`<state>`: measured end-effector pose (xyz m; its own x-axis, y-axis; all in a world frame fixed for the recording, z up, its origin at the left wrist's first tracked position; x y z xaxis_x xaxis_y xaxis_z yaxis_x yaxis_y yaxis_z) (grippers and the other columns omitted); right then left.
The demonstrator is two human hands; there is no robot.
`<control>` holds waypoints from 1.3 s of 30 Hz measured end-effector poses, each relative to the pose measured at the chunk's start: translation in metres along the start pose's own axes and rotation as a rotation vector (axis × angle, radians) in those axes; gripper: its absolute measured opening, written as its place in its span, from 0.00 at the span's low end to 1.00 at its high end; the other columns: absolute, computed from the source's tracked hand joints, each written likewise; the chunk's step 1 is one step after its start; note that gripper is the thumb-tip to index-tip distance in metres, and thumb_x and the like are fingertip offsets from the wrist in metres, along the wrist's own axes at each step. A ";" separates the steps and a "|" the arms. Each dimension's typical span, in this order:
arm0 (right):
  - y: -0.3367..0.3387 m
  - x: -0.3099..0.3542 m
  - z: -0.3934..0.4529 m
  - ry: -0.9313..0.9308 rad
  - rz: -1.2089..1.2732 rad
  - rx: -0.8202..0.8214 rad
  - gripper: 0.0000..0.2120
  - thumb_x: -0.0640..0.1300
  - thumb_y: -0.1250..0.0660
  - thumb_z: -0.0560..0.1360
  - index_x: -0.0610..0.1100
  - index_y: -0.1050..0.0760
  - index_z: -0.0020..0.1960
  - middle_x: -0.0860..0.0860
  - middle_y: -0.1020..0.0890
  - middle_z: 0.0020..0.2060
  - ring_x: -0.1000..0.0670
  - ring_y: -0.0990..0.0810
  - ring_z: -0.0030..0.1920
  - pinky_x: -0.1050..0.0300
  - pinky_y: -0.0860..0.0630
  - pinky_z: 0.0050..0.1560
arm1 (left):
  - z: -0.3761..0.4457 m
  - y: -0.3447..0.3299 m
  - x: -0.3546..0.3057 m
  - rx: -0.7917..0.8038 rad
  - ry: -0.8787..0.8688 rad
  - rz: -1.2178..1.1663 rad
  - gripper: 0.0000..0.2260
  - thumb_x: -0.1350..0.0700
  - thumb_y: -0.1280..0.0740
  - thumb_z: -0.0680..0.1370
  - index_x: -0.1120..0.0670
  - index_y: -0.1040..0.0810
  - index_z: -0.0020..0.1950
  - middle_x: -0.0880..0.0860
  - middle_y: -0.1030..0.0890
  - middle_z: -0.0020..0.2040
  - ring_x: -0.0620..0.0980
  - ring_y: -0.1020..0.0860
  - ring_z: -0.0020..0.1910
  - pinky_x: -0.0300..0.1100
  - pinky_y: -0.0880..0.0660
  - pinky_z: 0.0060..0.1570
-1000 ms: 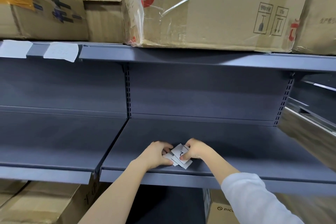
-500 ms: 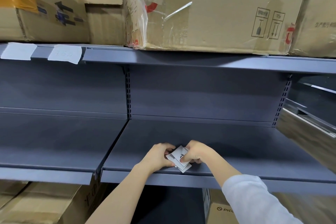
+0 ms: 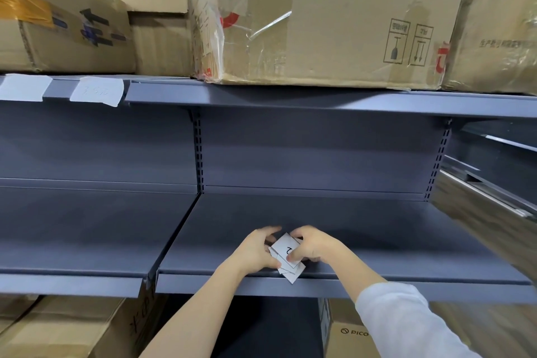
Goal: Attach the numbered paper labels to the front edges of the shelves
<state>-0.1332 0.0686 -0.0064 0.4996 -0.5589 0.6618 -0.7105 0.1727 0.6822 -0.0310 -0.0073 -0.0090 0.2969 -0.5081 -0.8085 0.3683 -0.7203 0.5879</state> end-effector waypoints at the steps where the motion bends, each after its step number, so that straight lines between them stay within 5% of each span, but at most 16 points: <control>1: 0.001 -0.002 -0.001 -0.001 0.024 -0.002 0.19 0.35 0.32 0.70 0.36 0.28 0.60 0.40 0.21 0.49 0.46 0.29 0.38 0.62 0.38 0.27 | -0.001 0.000 0.000 0.001 0.020 -0.040 0.32 0.66 0.32 0.68 0.54 0.37 0.71 0.51 0.25 0.54 0.50 0.21 0.49 0.35 0.25 0.49; 6: 0.002 -0.007 -0.007 -0.013 0.233 0.037 0.11 0.33 0.34 0.71 0.39 0.27 0.54 0.49 0.23 0.38 0.54 0.27 0.34 0.66 0.36 0.24 | 0.000 0.002 0.007 -0.163 0.155 -0.282 0.20 0.60 0.32 0.73 0.62 0.29 0.64 0.59 0.20 0.55 0.52 0.21 0.54 0.43 0.26 0.58; 9: 0.004 -0.008 -0.012 0.009 0.310 0.068 0.10 0.32 0.35 0.72 0.43 0.27 0.51 0.50 0.22 0.38 0.54 0.26 0.37 0.66 0.34 0.30 | 0.002 -0.003 0.000 -0.191 0.190 -0.392 0.05 0.64 0.33 0.73 0.62 0.21 0.47 0.56 0.19 0.41 0.51 0.21 0.41 0.37 0.22 0.43; 11: 0.008 -0.011 -0.016 0.017 0.332 0.073 0.11 0.32 0.35 0.72 0.42 0.27 0.51 0.50 0.22 0.39 0.53 0.25 0.39 0.64 0.34 0.34 | 0.003 -0.008 -0.007 -0.179 0.206 -0.449 0.04 0.65 0.34 0.73 0.59 0.21 0.45 0.53 0.21 0.36 0.47 0.24 0.34 0.31 0.26 0.31; 16: 0.027 -0.028 -0.033 0.009 0.424 0.078 0.10 0.35 0.36 0.72 0.44 0.26 0.52 0.51 0.21 0.43 0.54 0.24 0.44 0.65 0.30 0.40 | 0.009 -0.023 -0.030 -0.099 0.207 -0.557 0.05 0.65 0.33 0.73 0.59 0.21 0.48 0.53 0.20 0.39 0.46 0.21 0.38 0.31 0.22 0.30; 19: 0.050 -0.056 -0.052 -0.018 0.526 -0.020 0.09 0.36 0.35 0.73 0.45 0.25 0.52 0.50 0.20 0.45 0.53 0.22 0.46 0.64 0.28 0.43 | 0.021 -0.045 -0.060 -0.032 0.169 -0.599 0.09 0.66 0.34 0.73 0.64 0.22 0.52 0.53 0.20 0.39 0.46 0.22 0.37 0.30 0.22 0.30; 22: 0.076 -0.096 -0.089 -0.099 0.685 -0.189 0.08 0.39 0.35 0.74 0.44 0.25 0.53 0.50 0.19 0.43 0.54 0.23 0.40 0.66 0.30 0.36 | 0.036 -0.087 -0.097 0.044 0.123 -0.650 0.09 0.68 0.34 0.73 0.65 0.21 0.52 0.54 0.20 0.38 0.47 0.22 0.36 0.33 0.23 0.34; 25: 0.087 -0.144 -0.142 -0.214 0.881 -0.435 0.06 0.42 0.36 0.76 0.43 0.27 0.40 0.49 0.19 0.30 0.55 0.23 0.28 0.65 0.35 0.33 | 0.042 -0.145 -0.128 0.108 0.095 -0.749 0.09 0.71 0.35 0.72 0.68 0.22 0.51 0.60 0.21 0.44 0.53 0.22 0.36 0.38 0.24 0.33; 29: 0.078 -0.195 -0.228 -0.300 0.947 -0.822 0.14 0.37 0.35 0.75 0.40 0.31 0.31 0.54 0.26 0.14 0.59 0.29 0.16 0.66 0.34 0.30 | 0.016 -0.235 -0.163 0.333 0.083 -0.797 0.11 0.73 0.37 0.72 0.71 0.24 0.53 0.64 0.22 0.47 0.54 0.24 0.35 0.35 0.25 0.27; 33: 0.025 -0.222 -0.336 -0.482 0.889 -1.156 0.16 0.33 0.35 0.73 0.40 0.31 0.27 0.54 0.30 0.14 0.60 0.33 0.15 0.70 0.35 0.20 | -0.060 -0.316 -0.179 0.858 0.095 -0.672 0.14 0.75 0.40 0.71 0.68 0.23 0.55 0.53 0.18 0.25 0.48 0.22 0.24 0.34 0.26 0.23; 39: -0.127 -0.206 -0.499 -0.801 0.974 -1.534 0.15 0.35 0.34 0.73 0.41 0.29 0.28 0.56 0.31 0.12 0.60 0.36 0.14 0.70 0.41 0.18 | -0.246 -0.382 -0.163 1.420 0.127 -0.398 0.11 0.71 0.40 0.75 0.61 0.22 0.50 0.50 0.18 0.23 0.44 0.20 0.22 0.31 0.25 0.22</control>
<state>0.1012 0.5667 -0.0740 -0.3323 0.0422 0.9422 0.6062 0.7749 0.1791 -0.0035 0.4663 -0.0953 0.4865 -0.1816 -0.8546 -0.6859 -0.6853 -0.2449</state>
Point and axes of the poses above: each hand's wrist, its own z-axis towards the middle knuckle, its own y-axis out of the back of the hand, x = y × z, the point moved 5 cm from there along z, towards the middle knuckle
